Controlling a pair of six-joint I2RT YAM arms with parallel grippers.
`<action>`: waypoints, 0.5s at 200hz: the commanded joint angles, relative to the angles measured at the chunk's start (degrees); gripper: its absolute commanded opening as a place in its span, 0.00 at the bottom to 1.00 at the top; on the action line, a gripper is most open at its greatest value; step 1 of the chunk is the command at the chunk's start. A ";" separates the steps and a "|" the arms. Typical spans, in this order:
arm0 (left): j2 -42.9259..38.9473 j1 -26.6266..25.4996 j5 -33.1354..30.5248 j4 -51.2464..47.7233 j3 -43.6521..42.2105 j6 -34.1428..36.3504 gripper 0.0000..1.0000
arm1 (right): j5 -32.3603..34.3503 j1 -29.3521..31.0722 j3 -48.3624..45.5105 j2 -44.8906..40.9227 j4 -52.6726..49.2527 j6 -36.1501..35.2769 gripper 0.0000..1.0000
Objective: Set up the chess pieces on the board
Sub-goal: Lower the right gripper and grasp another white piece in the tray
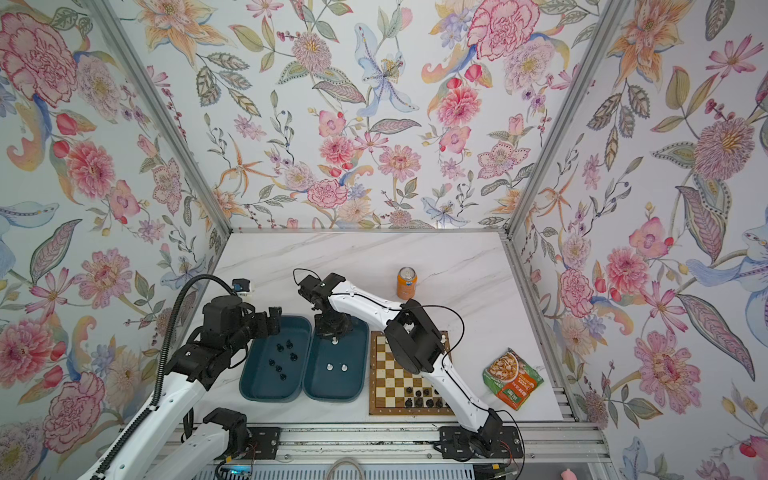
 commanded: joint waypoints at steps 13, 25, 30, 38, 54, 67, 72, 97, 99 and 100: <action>-0.29 0.62 -1.44 -0.67 1.44 0.68 0.96 | 0.63 0.05 0.52 0.02 -0.97 0.51 0.13; -0.32 0.57 -1.39 -0.66 1.44 0.59 0.96 | 0.90 0.01 0.65 -0.60 -0.97 0.56 0.13; -0.28 0.58 -1.38 -0.58 1.37 0.55 0.96 | 0.99 0.00 0.74 -0.93 -1.01 0.47 0.12; -0.25 0.62 -1.26 -0.41 1.36 0.50 0.96 | 1.33 -0.15 0.94 -1.51 -1.21 0.51 0.12; -0.13 0.64 -1.17 -0.01 1.27 0.36 0.96 | 2.12 -0.63 1.38 -3.07 -1.75 0.50 0.12; -0.11 0.61 -1.02 0.49 1.27 0.28 0.96 | 3.03 -1.17 1.93 -4.23 -2.71 0.51 0.12; -0.09 0.58 -1.02 0.68 1.27 0.17 0.96 | 3.33 -1.34 2.19 -4.87 -3.09 0.43 0.12; 0.46 0.62 -0.61 1.68 1.42 -0.20 0.96 | 5.39 -2.31 3.44 -7.13 -5.13 0.08 0.12; 0.52 0.62 -0.52 1.81 1.44 -0.24 0.96 | 5.46 -2.42 3.57 -7.27 -5.39 0.03 0.12; 0.61 0.62 -0.49 1.80 1.44 -0.22 0.96 | 5.49 -2.44 3.65 -7.35 -5.47 0.01 0.12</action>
